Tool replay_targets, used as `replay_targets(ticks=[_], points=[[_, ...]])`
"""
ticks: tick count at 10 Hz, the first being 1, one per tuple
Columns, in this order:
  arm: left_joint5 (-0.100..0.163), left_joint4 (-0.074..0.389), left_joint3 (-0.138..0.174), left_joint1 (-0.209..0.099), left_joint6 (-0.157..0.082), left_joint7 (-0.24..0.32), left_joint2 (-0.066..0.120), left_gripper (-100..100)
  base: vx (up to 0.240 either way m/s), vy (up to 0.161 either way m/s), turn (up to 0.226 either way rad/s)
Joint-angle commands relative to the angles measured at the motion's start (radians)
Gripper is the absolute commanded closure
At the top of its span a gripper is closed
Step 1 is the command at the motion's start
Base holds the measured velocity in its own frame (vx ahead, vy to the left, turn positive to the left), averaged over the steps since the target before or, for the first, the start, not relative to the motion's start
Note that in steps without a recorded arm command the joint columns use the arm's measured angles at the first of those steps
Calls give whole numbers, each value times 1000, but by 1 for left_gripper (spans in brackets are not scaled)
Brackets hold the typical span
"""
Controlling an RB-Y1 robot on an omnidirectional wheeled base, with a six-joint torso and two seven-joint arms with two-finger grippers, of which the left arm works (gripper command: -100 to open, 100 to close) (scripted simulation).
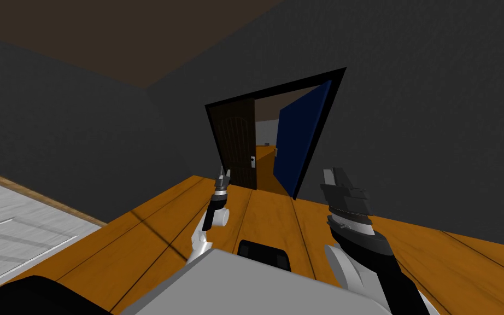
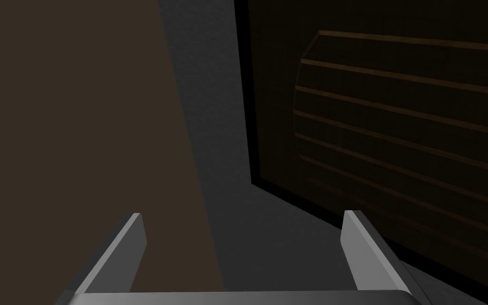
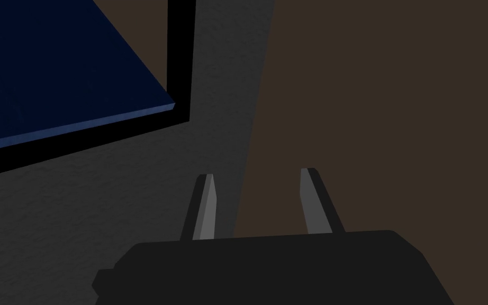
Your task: Push the door open
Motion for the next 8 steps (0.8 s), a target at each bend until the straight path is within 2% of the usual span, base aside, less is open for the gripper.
replay_targets(ticks=[1,3,4,6,7,8], points=[[0,43,2,-22,0,-1,5,-100,63,16,-3],[-2,105,2,-59,6,-7,10,-100,94,15,-6],[-2,110,2,-59,6,-7,10,-100,69,19,-4],[-4,172,2,-99,11,-12,13,-100,62,17,-5],[-4,179,2,-99,11,-12,13,-100,61,19,-2],[-5,215,3,-119,14,-15,15,-100,57,16,-4]])
